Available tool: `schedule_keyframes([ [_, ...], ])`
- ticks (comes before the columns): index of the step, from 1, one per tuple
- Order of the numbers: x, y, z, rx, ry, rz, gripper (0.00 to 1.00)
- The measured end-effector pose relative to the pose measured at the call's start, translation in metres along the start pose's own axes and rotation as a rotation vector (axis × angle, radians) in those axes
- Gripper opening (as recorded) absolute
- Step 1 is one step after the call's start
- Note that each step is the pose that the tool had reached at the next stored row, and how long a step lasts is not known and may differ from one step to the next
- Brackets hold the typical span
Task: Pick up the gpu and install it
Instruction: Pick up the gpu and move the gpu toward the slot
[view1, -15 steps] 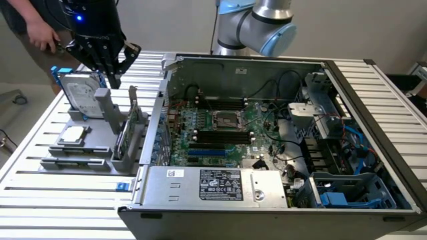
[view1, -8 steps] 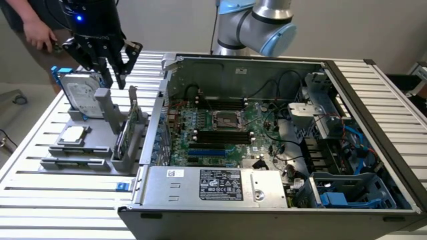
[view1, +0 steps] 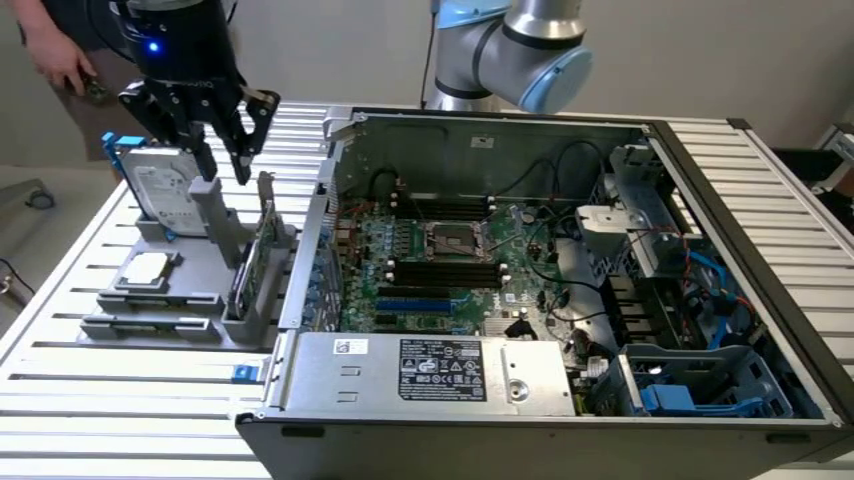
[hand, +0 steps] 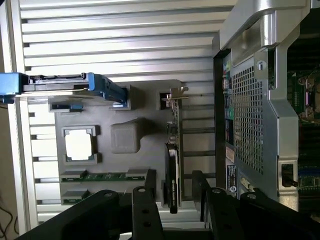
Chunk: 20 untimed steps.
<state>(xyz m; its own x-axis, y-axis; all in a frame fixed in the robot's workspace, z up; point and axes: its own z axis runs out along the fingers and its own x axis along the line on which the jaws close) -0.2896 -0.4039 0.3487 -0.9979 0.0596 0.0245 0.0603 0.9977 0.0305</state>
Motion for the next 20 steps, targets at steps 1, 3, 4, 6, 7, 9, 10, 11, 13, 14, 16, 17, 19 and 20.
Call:
schedule_keyframes([
  [1, 0.001, -0.0001, 0.0018, -0.0001, -0.0001, 0.000, 0.42],
  [3, 0.002, -0.0004, 0.0055, -0.0001, 0.0000, -0.001, 0.42],
  [4, 0.002, -0.0007, 0.0072, 0.0000, 0.0000, -0.002, 0.42],
  [6, 0.002, -0.0014, 0.0109, 0.0002, 0.0003, -0.010, 0.42],
  [7, 0.002, -0.0018, 0.0127, 0.0002, 0.0003, -0.014, 0.42],
  [9, 0.002, -0.0026, 0.0163, 0.0004, 0.0006, -0.022, 0.42],
  [10, 0.002, -0.0031, 0.0182, 0.0007, 0.0009, -0.028, 0.42],
  [11, 0.002, -0.0035, 0.0200, 0.0008, 0.0011, -0.033, 0.42],
  [13, 0.002, -0.0043, 0.0236, 0.0010, 0.0015, -0.044, 0.42],
  [14, 0.002, -0.0048, 0.0254, 0.0011, 0.0017, -0.050, 0.42],
  [16, 0.002, -0.0055, 0.0290, 0.0015, 0.0022, -0.061, 0.42],
  [17, 0.002, -0.0058, 0.0308, 0.0016, 0.0023, -0.068, 0.42],
  [19, 0.002, -0.0064, 0.0343, 0.0020, 0.0028, -0.081, 0.42],
  [20, 0.001, -0.0067, 0.0362, 0.0021, 0.0030, -0.089, 0.42],
])
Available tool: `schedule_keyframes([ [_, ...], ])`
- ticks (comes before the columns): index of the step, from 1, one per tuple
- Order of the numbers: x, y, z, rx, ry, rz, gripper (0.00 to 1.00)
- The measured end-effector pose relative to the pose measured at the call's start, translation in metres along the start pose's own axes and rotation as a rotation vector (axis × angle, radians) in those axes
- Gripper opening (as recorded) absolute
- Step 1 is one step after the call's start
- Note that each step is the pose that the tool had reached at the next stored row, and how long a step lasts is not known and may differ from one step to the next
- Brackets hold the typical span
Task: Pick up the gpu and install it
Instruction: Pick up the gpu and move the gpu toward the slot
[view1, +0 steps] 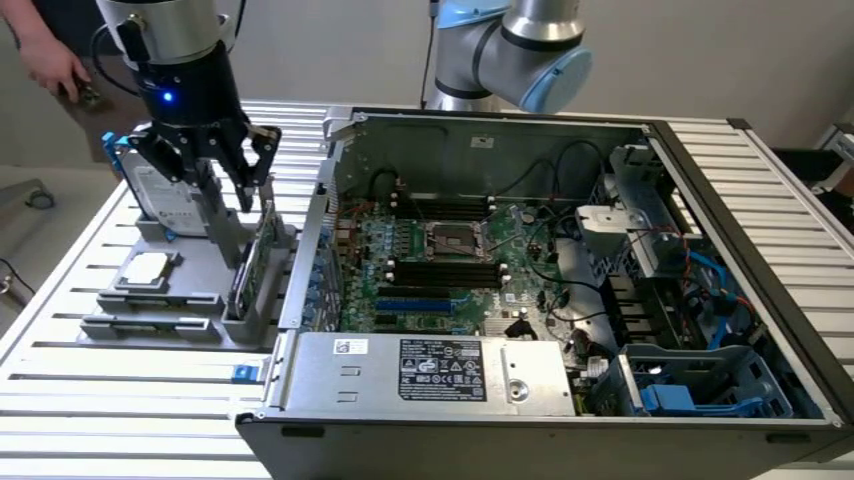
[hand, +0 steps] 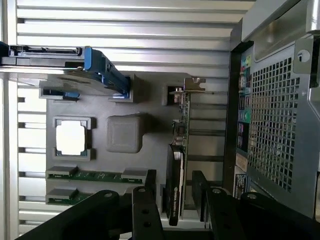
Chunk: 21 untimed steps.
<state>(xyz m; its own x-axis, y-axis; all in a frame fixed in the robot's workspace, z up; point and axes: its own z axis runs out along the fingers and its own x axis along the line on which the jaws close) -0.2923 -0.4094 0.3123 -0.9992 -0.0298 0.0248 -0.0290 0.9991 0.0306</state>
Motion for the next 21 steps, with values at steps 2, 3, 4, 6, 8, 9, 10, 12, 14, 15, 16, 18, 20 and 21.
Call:
schedule_keyframes([
  [2, 0.000, -0.0004, 0.0036, 0.0004, 0.0005, -0.015, 0.42],
  [3, 0.000, -0.0005, 0.0054, 0.0006, 0.0008, -0.024, 0.42],
  [4, 0.000, -0.0007, 0.0072, 0.0008, 0.0011, -0.032, 0.42],
  [6, 0.000, -0.0009, 0.0109, 0.0012, 0.0015, -0.050, 0.42],
  [8, 0.000, -0.0011, 0.0146, 0.0017, 0.0021, -0.067, 0.42],
  [9, -0.001, -0.0012, 0.0163, 0.0019, 0.0024, -0.076, 0.42],
  [10, -0.001, -0.0013, 0.0181, 0.0022, 0.0027, -0.085, 0.42],
  [12, -0.002, -0.0014, 0.0218, 0.0026, 0.0031, -0.103, 0.42],
  [14, -0.002, -0.0016, 0.0254, 0.0030, 0.0036, -0.118, 0.42],
  [15, -0.003, -0.0016, 0.0271, 0.0032, 0.0039, -0.124, 0.42],
  [16, -0.003, -0.0017, 0.0289, 0.0032, 0.0039, -0.127, 0.42],
  [18, -0.003, -0.0021, 0.0325, 0.0032, 0.0040, -0.128, 0.42],
  [20, -0.003, -0.0026, 0.0363, 0.0032, 0.0040, -0.128, 0.42],
  [21, -0.003, -0.0029, 0.0381, 0.0032, 0.0039, -0.128, 0.42],
])
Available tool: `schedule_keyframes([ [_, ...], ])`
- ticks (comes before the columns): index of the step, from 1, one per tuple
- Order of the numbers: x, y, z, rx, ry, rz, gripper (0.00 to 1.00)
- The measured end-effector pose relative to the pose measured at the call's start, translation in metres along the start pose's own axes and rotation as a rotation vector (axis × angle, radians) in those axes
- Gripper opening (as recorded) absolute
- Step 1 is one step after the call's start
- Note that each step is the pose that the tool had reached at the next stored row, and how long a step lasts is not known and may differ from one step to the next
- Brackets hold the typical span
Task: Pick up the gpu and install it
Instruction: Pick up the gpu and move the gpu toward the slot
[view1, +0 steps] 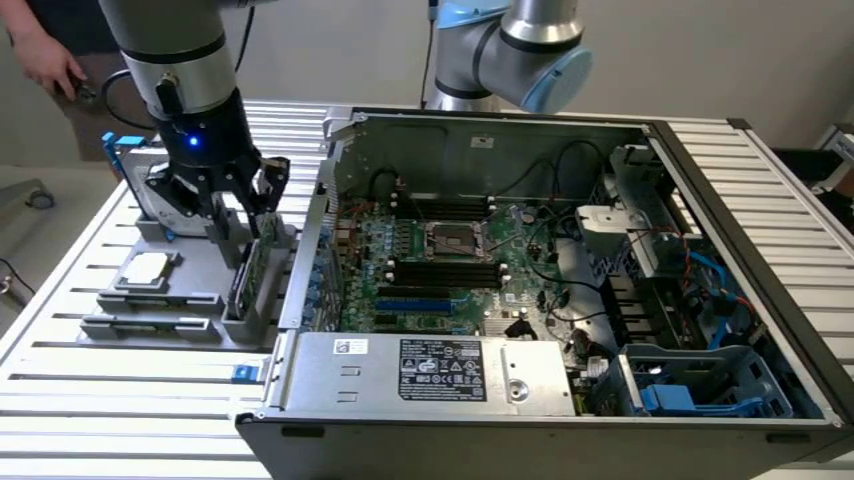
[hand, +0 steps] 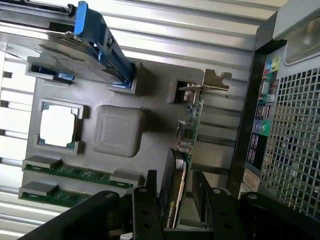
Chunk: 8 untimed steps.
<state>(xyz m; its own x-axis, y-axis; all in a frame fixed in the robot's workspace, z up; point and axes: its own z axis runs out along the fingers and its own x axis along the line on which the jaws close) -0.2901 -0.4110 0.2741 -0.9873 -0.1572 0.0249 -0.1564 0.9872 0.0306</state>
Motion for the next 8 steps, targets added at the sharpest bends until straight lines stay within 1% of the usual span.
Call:
schedule_keyframes([
  [5, -0.001, -0.0018, 0.0091, 0.0000, -0.0001, 0.003, 0.42],
  [8, -0.001, -0.0033, 0.0145, 0.0000, -0.0021, 0.011, 0.42],
])
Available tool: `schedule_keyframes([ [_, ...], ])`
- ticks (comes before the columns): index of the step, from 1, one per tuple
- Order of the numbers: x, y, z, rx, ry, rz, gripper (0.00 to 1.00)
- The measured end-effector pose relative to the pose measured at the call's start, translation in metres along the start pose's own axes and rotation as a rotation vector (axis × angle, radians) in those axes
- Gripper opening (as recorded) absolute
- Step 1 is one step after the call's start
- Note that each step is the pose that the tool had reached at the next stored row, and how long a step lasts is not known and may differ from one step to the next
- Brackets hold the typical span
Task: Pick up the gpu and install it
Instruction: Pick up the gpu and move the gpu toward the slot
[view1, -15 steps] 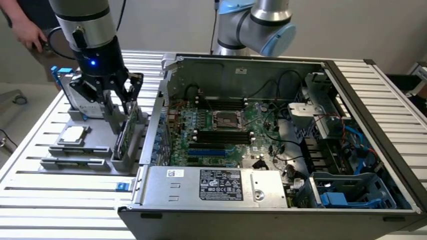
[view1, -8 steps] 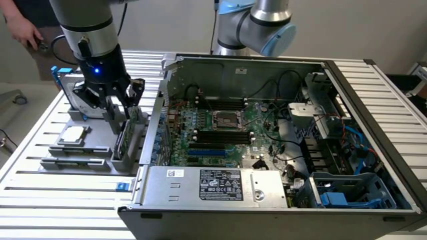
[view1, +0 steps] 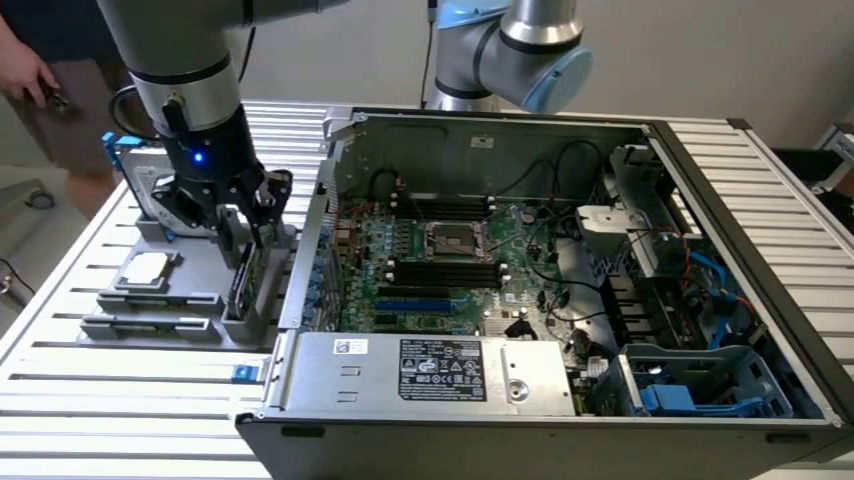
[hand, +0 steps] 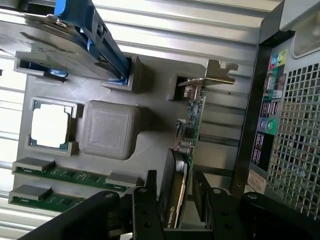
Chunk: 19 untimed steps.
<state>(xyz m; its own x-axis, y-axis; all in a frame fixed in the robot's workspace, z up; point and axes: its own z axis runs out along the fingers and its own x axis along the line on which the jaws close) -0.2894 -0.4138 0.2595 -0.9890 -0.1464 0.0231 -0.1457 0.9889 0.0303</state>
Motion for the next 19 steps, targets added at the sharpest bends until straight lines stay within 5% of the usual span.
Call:
schedule_keyframes([
  [9, -0.001, -0.0017, 0.0157, -0.0011, -0.0031, 0.055, 0.42],
  [19, -0.002, -0.0027, 0.0163, -0.0025, -0.0050, 0.120, 0.42],
])
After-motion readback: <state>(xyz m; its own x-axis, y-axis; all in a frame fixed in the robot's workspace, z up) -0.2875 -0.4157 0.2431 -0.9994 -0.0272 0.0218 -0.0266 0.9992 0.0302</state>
